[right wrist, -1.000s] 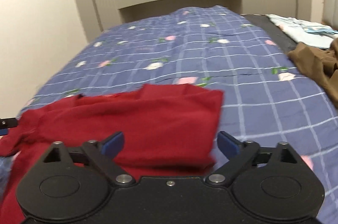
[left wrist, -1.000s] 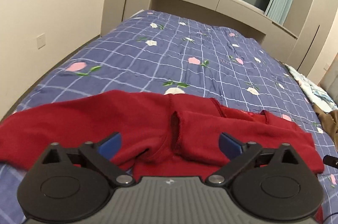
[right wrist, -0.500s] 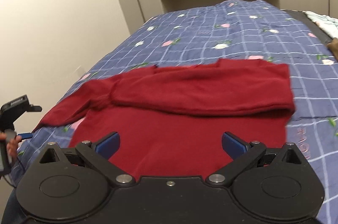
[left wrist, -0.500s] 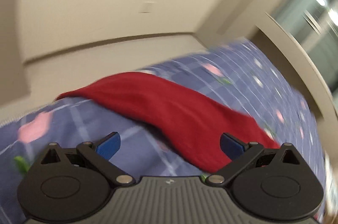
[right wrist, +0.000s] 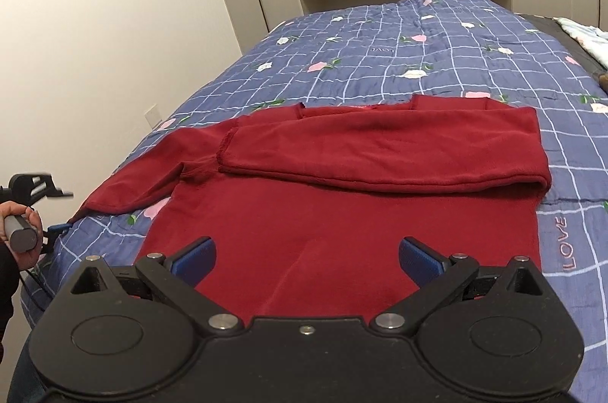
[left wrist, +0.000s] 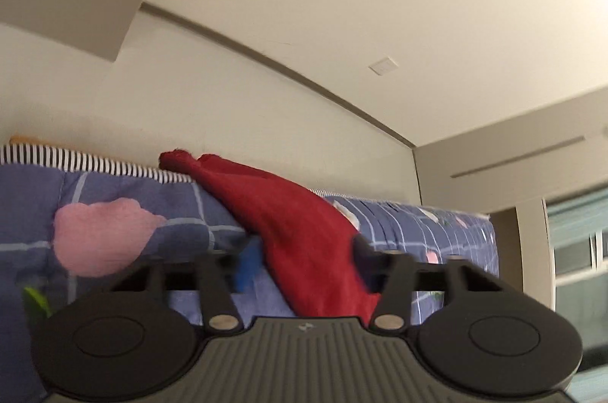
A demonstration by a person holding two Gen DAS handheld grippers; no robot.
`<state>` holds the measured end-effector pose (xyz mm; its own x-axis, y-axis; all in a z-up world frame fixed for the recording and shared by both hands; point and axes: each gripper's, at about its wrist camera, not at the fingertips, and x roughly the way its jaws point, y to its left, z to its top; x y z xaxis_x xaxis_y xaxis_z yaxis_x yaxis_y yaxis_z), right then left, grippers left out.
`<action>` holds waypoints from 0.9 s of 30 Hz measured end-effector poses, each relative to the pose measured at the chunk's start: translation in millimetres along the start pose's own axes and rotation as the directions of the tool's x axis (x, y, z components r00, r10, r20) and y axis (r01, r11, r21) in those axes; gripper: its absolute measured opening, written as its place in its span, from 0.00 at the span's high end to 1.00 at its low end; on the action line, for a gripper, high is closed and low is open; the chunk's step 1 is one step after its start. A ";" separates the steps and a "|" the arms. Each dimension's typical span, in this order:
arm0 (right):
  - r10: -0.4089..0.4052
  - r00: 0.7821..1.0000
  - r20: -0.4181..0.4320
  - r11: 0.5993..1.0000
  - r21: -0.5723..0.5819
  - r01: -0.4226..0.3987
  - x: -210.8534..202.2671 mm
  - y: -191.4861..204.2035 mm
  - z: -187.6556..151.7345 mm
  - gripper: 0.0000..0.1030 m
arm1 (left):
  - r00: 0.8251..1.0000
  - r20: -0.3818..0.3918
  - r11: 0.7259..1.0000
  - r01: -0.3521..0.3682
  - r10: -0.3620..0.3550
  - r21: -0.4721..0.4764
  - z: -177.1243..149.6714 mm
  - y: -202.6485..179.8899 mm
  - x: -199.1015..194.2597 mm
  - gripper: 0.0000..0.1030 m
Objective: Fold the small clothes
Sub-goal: 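Grasp the other sleeve cuff with the left tool and fold it across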
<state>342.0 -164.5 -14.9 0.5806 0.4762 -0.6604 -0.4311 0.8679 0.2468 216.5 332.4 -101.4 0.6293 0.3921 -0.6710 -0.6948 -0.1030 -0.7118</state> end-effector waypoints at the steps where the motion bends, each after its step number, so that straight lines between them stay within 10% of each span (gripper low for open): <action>1: 0.000 1.000 0.000 1.000 0.003 0.000 -0.7 -0.4 -0.7 0.01 | 1.000 0.003 1.000 -0.008 0.008 -0.022 0.6 2.4 2.5 0.71; 9: 0.004 1.000 0.000 1.000 0.014 -0.004 -2.5 -2.2 -3.9 0.01 | 0.999 0.007 0.985 0.044 -0.043 -0.164 1.3 23.9 12.3 0.60; 11: 0.004 1.000 -0.001 1.000 0.014 -0.004 -2.6 -2.1 -4.1 0.01 | 0.999 0.019 0.986 0.032 -0.029 -0.161 0.6 23.1 11.7 0.69; 12: 0.005 1.000 0.001 1.000 0.013 -0.005 -3.1 -2.0 -4.1 0.01 | 0.999 0.031 0.988 0.017 -0.012 -0.154 -0.2 21.0 11.5 0.89; 20: 0.008 1.000 0.021 0.999 0.033 -0.009 -8.0 -8.4 -4.9 0.01 | 0.972 0.186 0.983 0.122 -0.146 0.134 -10.8 -42.4 -12.5 0.96; 24: 0.007 0.999 0.035 0.999 0.051 -0.008 -11.9 -11.7 -6.2 0.01 | 0.914 0.175 0.850 0.252 -0.366 0.462 -35.1 -113.8 -33.3 0.96; 27: -0.003 0.999 0.052 0.997 0.072 -0.001 -15.5 -15.0 -7.4 0.01 | 0.849 0.065 0.638 0.342 -0.525 0.690 -70.7 -165.9 -52.9 0.96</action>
<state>334.4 -185.9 -13.6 0.6171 0.4803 -0.6234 -0.3807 0.8755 0.2977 323.1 264.1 37.5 0.8760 0.4464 -0.1825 -0.4686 0.6986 -0.5407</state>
